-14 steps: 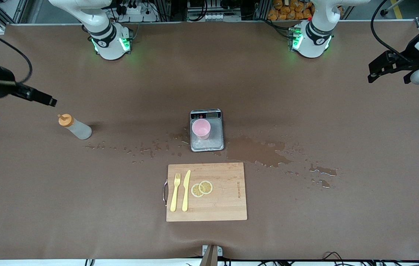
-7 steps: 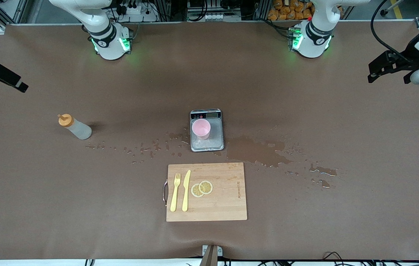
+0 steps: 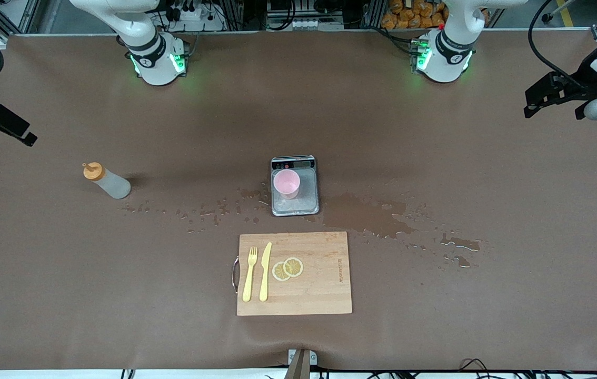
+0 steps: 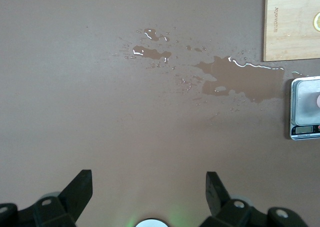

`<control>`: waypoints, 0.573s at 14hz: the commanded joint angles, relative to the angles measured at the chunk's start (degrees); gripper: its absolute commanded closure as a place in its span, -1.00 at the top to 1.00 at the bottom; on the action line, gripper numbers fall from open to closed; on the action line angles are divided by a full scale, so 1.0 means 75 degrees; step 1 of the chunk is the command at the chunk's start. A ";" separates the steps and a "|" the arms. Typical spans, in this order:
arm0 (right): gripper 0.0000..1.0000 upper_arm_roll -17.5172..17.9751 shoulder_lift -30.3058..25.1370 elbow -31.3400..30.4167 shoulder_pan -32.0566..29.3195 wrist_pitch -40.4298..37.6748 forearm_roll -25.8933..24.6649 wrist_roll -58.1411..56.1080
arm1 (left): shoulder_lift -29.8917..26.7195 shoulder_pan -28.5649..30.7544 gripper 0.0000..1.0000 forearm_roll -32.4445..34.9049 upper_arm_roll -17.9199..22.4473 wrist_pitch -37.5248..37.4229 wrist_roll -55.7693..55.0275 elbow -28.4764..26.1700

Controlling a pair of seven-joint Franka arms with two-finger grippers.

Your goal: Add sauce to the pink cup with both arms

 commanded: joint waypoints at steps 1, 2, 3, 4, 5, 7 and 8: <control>1.00 0.0008 -0.0055 -0.0076 0.0273 0.0076 -0.0530 -0.0266 | 0.0033 0.0056 1.00 -0.0034 -0.0033 -0.0123 0.0118 0.0138; 1.00 0.0008 -0.0055 -0.0122 0.0273 0.0076 -0.0531 -0.0384 | 0.0033 0.0056 1.00 -0.0034 -0.0033 -0.0123 0.0118 0.0138; 1.00 -0.0004 -0.0055 -0.0134 0.0250 0.0076 -0.0531 -0.0478 | 0.0033 0.0056 1.00 -0.0034 -0.0033 -0.0123 0.0118 0.0138; 1.00 -0.0004 -0.0055 -0.0146 0.0226 0.0076 -0.0519 -0.0618 | 0.0033 0.0056 1.00 -0.0034 -0.0033 -0.0123 0.0118 0.0149; 1.00 -0.0016 -0.0055 -0.0146 0.0191 0.0088 -0.0507 -0.0747 | 0.0033 0.0056 1.00 -0.0045 -0.0033 -0.0123 0.0118 0.0149; 1.00 -0.0016 -0.0043 -0.0158 0.0051 0.0088 -0.0437 -0.0958 | 0.0033 0.0056 1.00 -0.0046 -0.0033 -0.0123 0.0118 0.0149; 1.00 -0.0016 -0.0043 -0.0193 0.0004 0.0100 -0.0391 -0.0971 | 0.0033 0.0056 1.00 -0.0046 -0.0033 -0.0123 0.0118 0.0149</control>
